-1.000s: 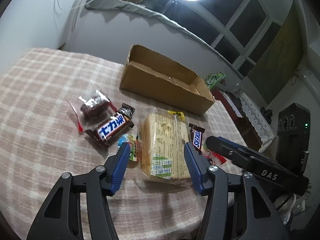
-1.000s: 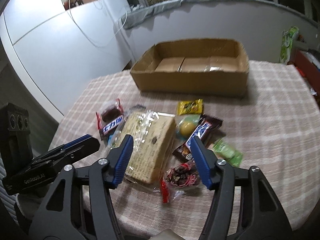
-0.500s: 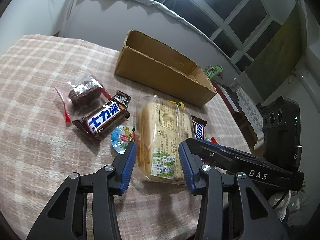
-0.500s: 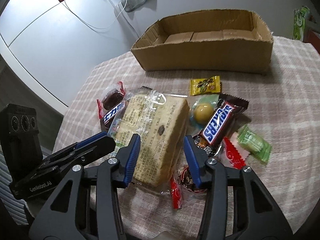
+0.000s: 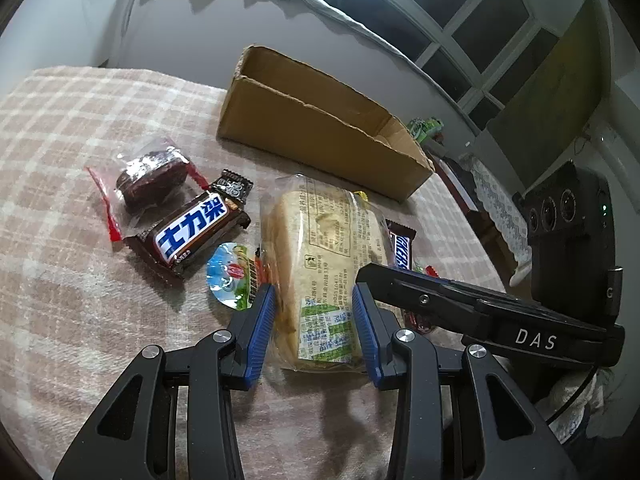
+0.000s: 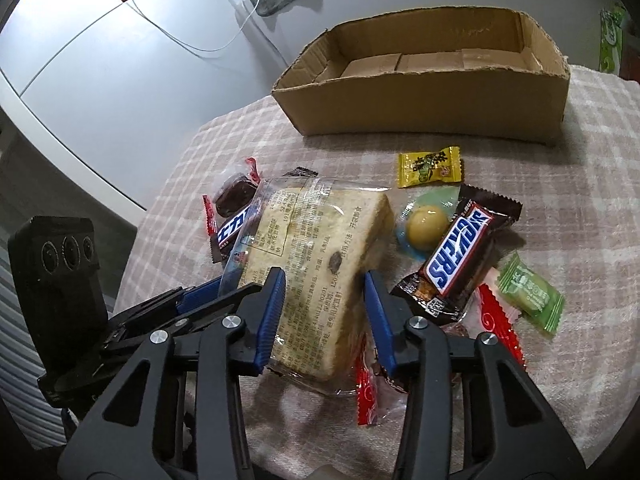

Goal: Organize snacks

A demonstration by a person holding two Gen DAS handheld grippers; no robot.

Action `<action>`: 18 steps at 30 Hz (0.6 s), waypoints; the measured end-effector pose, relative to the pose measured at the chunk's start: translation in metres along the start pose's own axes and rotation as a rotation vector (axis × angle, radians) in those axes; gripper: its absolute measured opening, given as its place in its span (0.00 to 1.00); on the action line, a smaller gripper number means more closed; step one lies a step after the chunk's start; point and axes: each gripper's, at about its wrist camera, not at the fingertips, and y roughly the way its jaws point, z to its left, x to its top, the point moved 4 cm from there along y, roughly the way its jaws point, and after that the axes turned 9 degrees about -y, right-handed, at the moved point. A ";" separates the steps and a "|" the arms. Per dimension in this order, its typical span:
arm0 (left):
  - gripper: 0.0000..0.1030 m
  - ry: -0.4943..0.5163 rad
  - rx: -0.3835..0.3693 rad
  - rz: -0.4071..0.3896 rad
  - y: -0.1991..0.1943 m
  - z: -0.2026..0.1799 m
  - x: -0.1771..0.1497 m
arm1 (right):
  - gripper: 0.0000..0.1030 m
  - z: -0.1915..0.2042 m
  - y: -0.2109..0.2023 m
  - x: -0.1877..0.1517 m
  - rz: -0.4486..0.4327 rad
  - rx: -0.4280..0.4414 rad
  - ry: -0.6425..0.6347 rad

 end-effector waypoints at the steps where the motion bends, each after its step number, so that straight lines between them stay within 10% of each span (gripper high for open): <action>1: 0.36 0.005 0.002 -0.002 -0.001 -0.001 0.000 | 0.40 0.001 -0.001 0.000 -0.001 -0.003 -0.001; 18: 0.36 0.101 -0.020 -0.088 -0.020 -0.037 0.037 | 0.39 0.007 -0.041 0.036 -0.092 -0.014 -0.059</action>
